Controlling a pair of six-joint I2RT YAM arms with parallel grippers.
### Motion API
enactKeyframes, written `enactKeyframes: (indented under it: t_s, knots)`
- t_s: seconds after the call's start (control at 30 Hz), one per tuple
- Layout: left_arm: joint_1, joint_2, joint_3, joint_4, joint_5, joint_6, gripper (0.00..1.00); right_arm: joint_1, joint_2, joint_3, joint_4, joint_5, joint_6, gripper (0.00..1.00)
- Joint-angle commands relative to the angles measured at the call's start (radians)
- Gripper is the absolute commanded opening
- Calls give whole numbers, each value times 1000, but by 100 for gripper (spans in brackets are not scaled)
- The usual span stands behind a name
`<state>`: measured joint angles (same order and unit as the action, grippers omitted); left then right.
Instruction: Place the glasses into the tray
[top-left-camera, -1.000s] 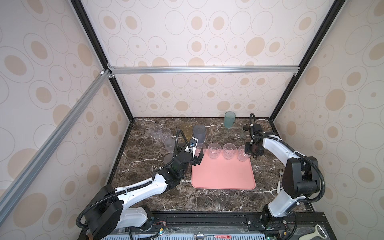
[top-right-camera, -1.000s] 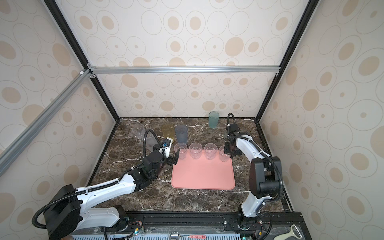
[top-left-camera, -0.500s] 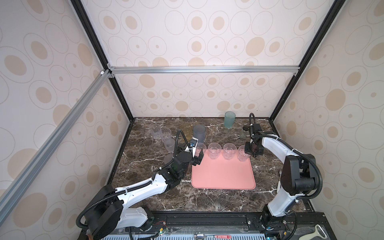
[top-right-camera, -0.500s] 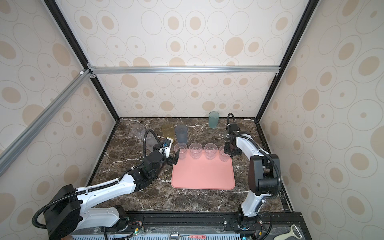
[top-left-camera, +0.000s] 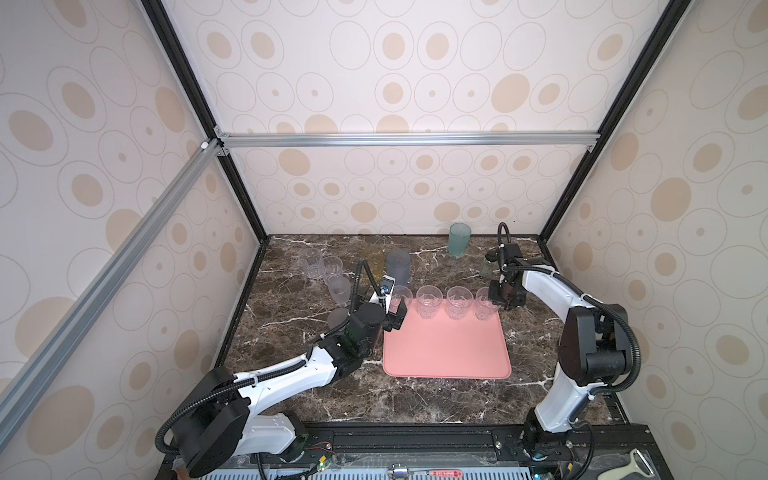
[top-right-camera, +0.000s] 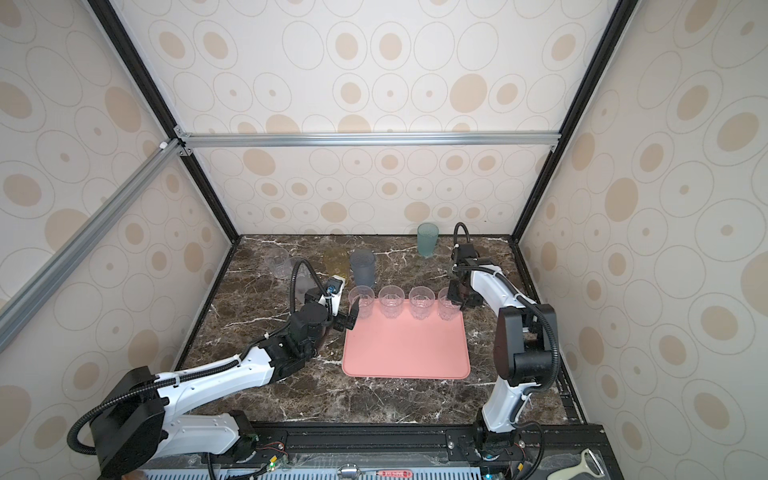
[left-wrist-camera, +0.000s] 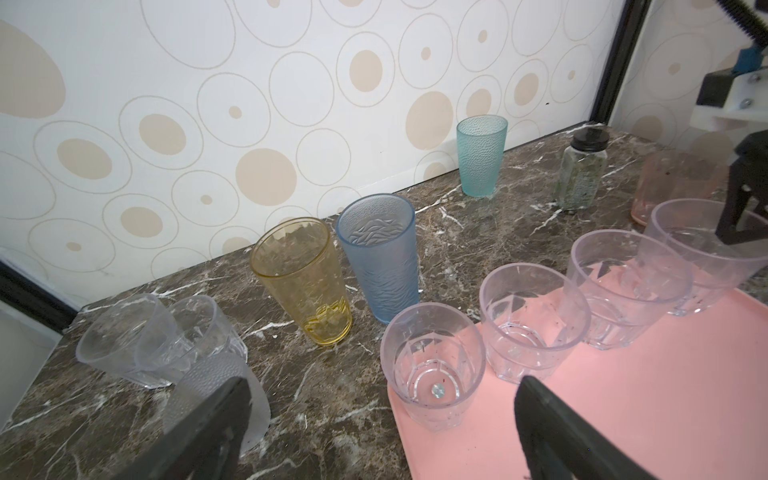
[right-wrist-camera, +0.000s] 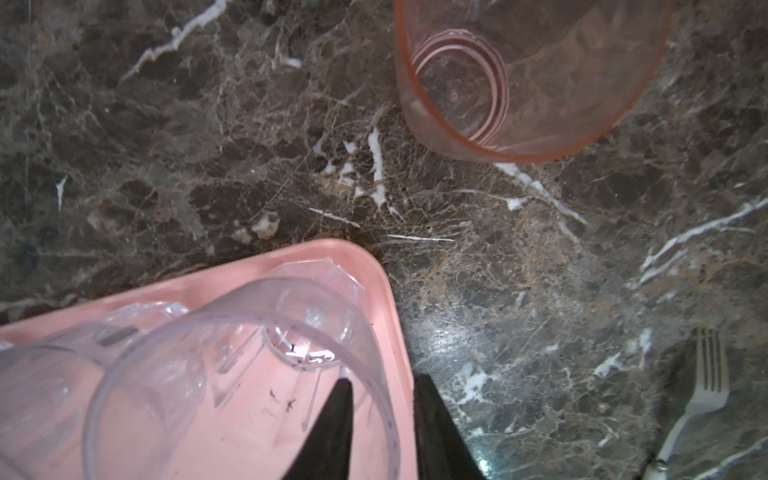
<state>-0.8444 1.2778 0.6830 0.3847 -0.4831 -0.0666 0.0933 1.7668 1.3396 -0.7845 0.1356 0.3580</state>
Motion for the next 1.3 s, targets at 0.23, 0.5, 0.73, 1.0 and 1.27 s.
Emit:
enactKeyframes:
  t_s: [0.23,0.5,0.73,1.0,1.27]
  knots:
    - [25,42,169,-267,-58,-50,99,0,-150,29,-79,-35,34,35]
    - [121,43,241,-460,88,-131,93,68,-226,16,-63,-60,88,36]
    - [162,20,262,-500,129,-160,90,118,-221,34,-55,-82,87,36]
    - [174,62,356,-604,154,-199,90,126,-223,49,-45,-146,53,37]
    - [254,121,475,-735,287,-225,90,142,-232,27,-22,-173,60,37]
